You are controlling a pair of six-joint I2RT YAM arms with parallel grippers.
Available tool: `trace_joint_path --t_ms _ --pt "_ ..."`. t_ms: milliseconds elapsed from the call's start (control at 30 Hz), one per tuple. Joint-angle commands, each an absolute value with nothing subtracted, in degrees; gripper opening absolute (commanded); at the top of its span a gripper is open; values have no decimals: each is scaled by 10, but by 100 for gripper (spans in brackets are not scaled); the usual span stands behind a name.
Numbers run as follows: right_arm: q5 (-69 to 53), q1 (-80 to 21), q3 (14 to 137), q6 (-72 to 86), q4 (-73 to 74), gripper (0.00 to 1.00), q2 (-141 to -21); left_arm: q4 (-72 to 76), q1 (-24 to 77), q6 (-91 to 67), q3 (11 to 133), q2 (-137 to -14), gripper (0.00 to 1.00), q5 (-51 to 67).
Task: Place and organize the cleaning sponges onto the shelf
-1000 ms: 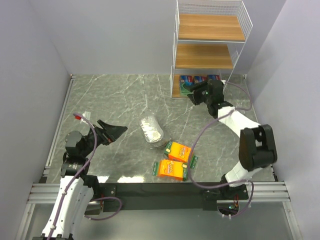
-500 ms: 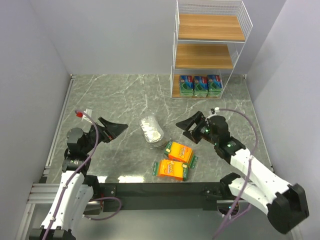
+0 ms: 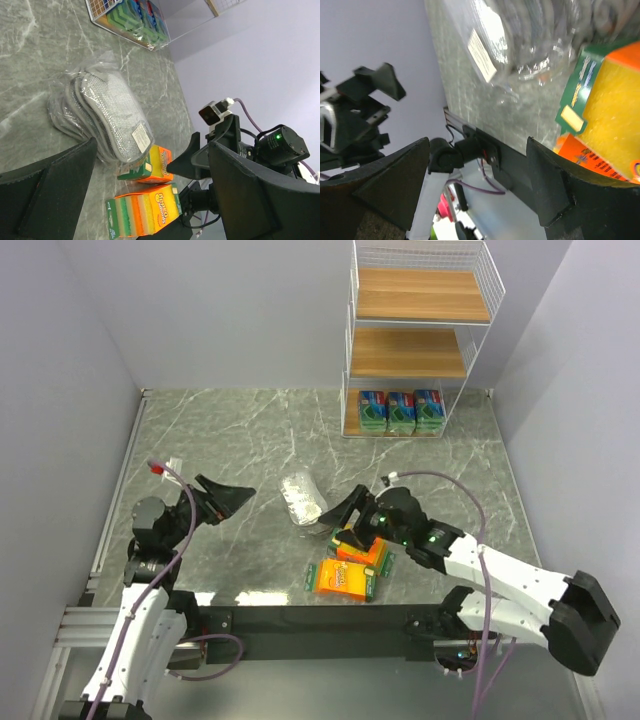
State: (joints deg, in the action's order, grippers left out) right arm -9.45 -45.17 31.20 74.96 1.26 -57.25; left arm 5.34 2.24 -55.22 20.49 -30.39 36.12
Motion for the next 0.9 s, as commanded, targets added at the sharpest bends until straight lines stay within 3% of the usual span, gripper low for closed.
trace_joint_path --t_ms 0,333,867 --pt "-63 -479 348 779 -12 84 -592 51 25 -542 228 -292 100 355" --pt "-9 -533 362 839 -24 85 -661 71 25 -549 221 -303 99 366" --pt "68 -534 375 896 -79 82 -750 65 25 -547 216 -299 99 366"
